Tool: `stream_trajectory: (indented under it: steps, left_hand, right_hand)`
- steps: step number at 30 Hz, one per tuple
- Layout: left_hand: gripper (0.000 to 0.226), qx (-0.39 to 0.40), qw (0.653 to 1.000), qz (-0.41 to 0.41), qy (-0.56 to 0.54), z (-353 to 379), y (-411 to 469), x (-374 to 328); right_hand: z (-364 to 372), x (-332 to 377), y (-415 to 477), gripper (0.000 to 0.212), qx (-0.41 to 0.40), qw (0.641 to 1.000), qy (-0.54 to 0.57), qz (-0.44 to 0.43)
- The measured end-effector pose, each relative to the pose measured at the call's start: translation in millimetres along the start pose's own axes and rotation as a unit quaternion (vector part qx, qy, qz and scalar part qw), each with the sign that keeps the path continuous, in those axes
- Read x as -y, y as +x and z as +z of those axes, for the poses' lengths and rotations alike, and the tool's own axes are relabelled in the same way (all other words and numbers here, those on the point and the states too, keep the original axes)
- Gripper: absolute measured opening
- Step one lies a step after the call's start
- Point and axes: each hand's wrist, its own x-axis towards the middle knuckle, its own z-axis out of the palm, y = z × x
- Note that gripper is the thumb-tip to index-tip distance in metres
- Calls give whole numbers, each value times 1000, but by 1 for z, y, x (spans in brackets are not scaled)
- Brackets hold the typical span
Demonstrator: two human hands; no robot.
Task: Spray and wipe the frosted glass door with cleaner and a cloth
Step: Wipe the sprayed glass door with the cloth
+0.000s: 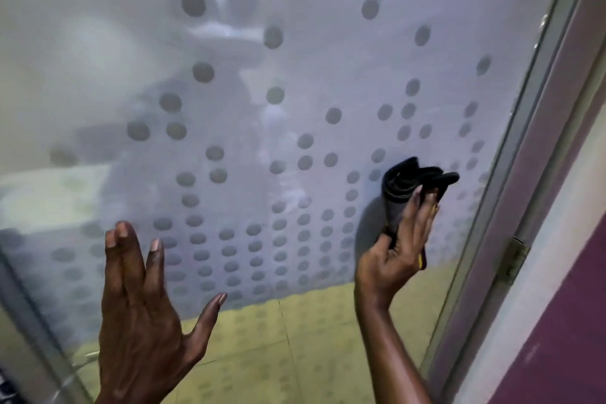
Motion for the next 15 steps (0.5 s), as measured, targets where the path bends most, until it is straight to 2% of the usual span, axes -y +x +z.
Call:
stream_trajectory:
  steps: [5, 8, 12, 14, 15]
  left_hand:
    - [124, -9, 1000, 1, 7, -9, -7, 32]
    - [125, -3, 1000, 8, 7, -12, -12, 46]
    - [120, 21, 1000, 9, -12, -18, -15, 62]
    - [123, 20, 1000, 17, -16, -19, -14, 68]
    - [126, 11, 1000, 21, -18, -20, -13, 70]
  right_hand:
    - [32, 67, -99, 94, 79, 995, -14, -54]
    - [46, 98, -152, 85, 147, 982, -26, -112]
    - [48, 105, -181, 69, 251, 926, -60, -274]
    - [43, 96, -170, 60, 266, 898, -78, -341]
    - [41, 92, -157, 62, 256, 899, -84, -345]
